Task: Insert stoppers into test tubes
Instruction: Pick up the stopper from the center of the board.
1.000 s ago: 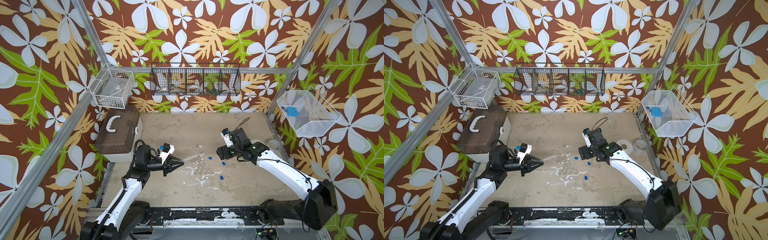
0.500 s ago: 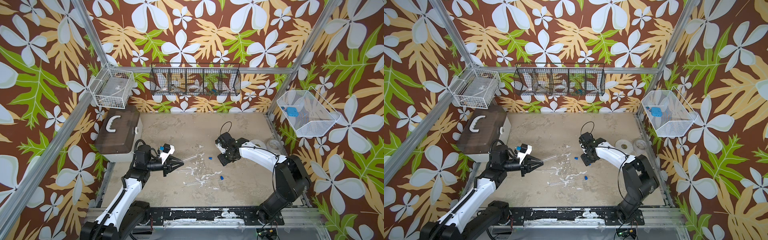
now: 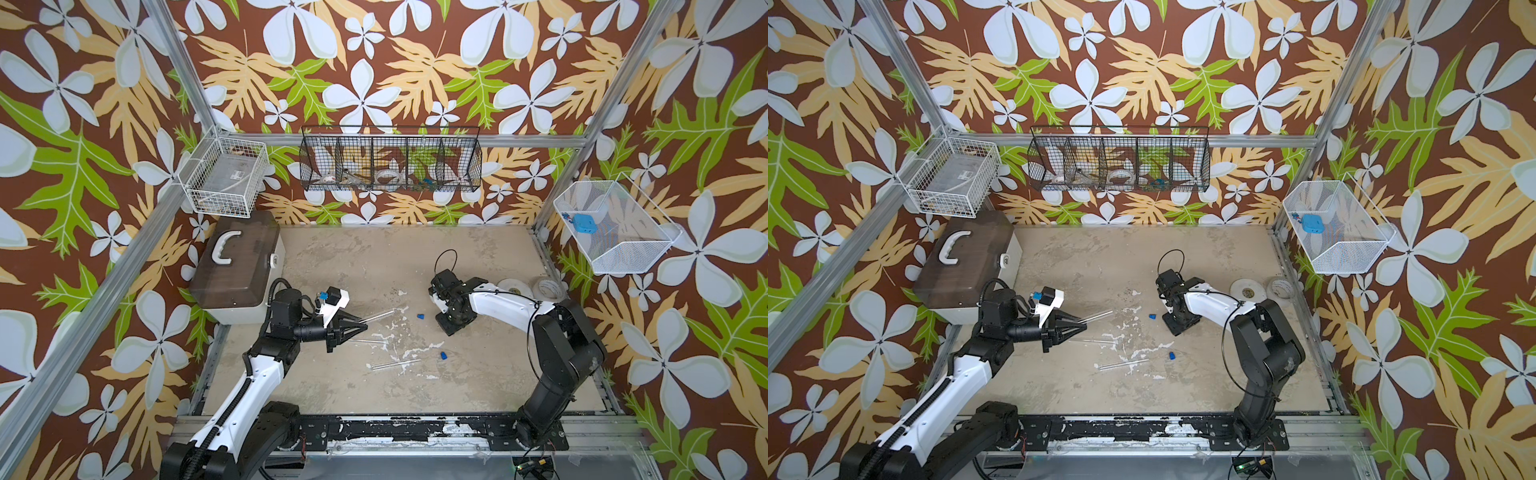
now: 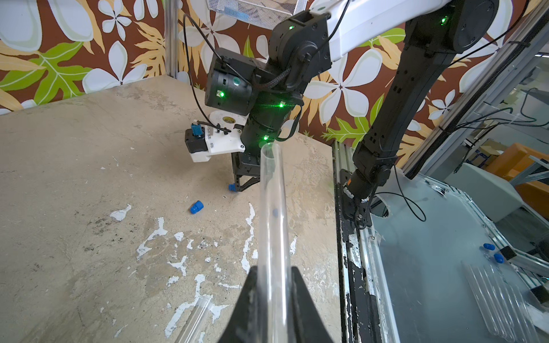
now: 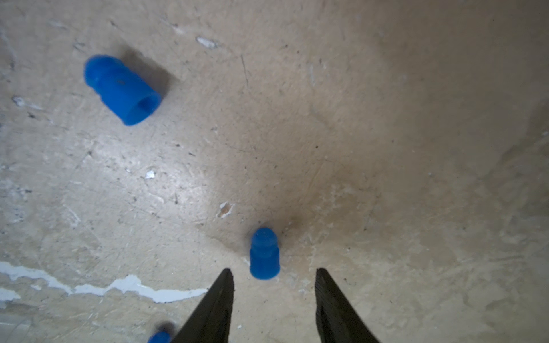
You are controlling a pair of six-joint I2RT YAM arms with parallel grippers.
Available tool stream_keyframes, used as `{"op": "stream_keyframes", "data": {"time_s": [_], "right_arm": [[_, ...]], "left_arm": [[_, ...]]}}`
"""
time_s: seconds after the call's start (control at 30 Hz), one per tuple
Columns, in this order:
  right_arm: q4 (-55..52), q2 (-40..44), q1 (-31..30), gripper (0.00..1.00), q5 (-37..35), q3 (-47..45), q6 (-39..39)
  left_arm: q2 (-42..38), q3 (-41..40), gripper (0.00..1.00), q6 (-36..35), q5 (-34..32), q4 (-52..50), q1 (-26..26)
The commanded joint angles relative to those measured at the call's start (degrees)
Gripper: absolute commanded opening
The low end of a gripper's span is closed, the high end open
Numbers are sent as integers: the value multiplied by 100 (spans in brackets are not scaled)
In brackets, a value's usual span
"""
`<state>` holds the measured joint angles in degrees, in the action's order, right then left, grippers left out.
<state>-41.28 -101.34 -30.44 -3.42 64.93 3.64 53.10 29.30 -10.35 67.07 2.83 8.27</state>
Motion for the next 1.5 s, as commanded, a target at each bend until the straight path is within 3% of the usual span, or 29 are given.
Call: {"op": "stream_keyframes", "data": {"time_s": [0.0,1.17,1.47], "right_arm": [[-150,-95,-6,44,54,104,-12],[-275,-580,3,18,31,319,-34],[-233,-76,3,15,-119,250,-141]], "left_arm": [[-23,15,7,-51,17,21,-16],[-108,-21,7,7,21,51,-17],[-99,40,7,-11,-25,-66,-19]]}}
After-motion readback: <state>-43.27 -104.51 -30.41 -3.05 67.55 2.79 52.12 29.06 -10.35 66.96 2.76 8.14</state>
